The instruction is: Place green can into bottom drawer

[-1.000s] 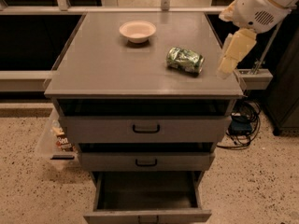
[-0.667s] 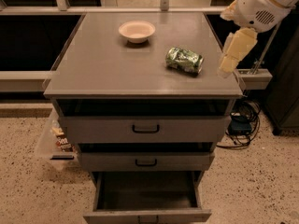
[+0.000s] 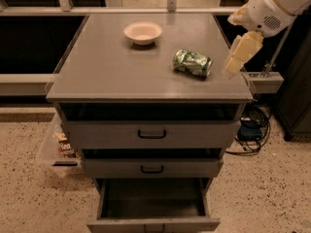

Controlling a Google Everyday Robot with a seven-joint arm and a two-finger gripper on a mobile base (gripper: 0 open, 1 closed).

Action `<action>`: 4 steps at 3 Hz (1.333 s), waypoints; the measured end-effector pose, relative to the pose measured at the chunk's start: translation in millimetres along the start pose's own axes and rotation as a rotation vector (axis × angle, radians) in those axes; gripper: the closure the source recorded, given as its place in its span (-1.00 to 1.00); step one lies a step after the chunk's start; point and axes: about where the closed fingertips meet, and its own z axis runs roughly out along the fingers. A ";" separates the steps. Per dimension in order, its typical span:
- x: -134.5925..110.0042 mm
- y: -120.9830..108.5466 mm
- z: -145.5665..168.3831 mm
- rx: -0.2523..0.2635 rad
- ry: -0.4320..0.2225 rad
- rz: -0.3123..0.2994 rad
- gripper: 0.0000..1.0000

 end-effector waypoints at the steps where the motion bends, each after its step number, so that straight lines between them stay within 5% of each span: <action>1: -10.0 -23.8 22.8 -0.007 -0.088 -0.018 -1.00; 2: -14.7 -38.2 52.0 -0.027 -0.122 -0.017 -1.00; 4: -1.7 -42.9 107.2 -0.076 -0.078 0.039 -1.00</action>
Offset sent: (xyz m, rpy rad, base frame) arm 0.0837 0.0311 -0.0445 0.1460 -0.0094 0.0711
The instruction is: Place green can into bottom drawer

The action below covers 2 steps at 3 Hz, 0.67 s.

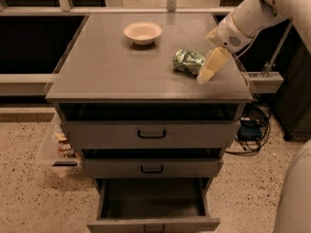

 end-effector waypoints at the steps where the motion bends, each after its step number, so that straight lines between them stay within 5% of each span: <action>1: 0.6 0.0 1.3 -0.002 0.001 0.002 -1.00; 2: 4.5 -3.7 5.4 0.005 -0.001 0.020 -1.00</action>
Offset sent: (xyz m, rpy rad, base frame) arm 0.0077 -0.0099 -0.0061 0.0132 0.0003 -0.0487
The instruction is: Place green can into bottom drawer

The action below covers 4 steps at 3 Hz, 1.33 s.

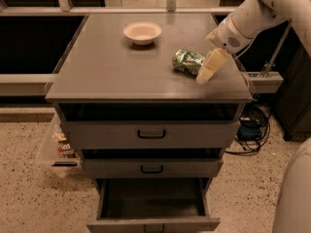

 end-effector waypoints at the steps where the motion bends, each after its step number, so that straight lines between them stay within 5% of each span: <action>1: 2.1 -13.9 9.8 0.011 -0.006 0.013 -1.00; 2: 0.3 -28.7 19.2 0.017 -0.006 0.010 -1.00; 4: -0.8 -31.0 18.8 0.022 -0.009 0.010 -0.15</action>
Offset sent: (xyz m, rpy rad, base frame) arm 0.0591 -0.0035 -0.0047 0.0011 -0.0327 -0.0226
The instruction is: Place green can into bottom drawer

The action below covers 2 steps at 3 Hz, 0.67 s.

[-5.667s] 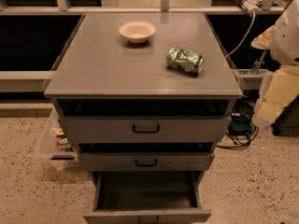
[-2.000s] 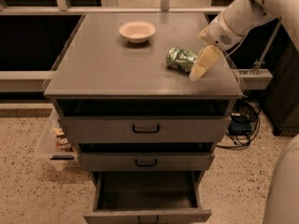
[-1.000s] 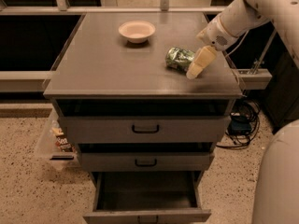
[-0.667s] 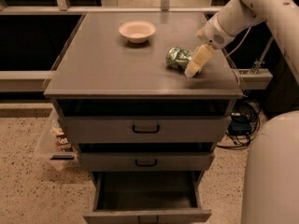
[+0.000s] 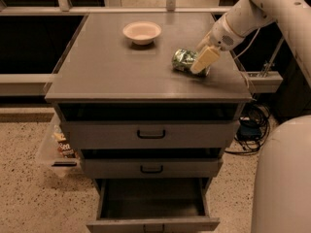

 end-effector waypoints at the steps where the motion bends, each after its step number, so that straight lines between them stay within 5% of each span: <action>1: 0.0 0.0 0.0 0.000 0.000 0.000 0.28; 2: 0.0 0.0 0.1 0.000 0.000 0.000 0.79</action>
Offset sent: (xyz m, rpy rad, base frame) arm 0.0000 0.0000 0.0000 0.0000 0.0000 0.0000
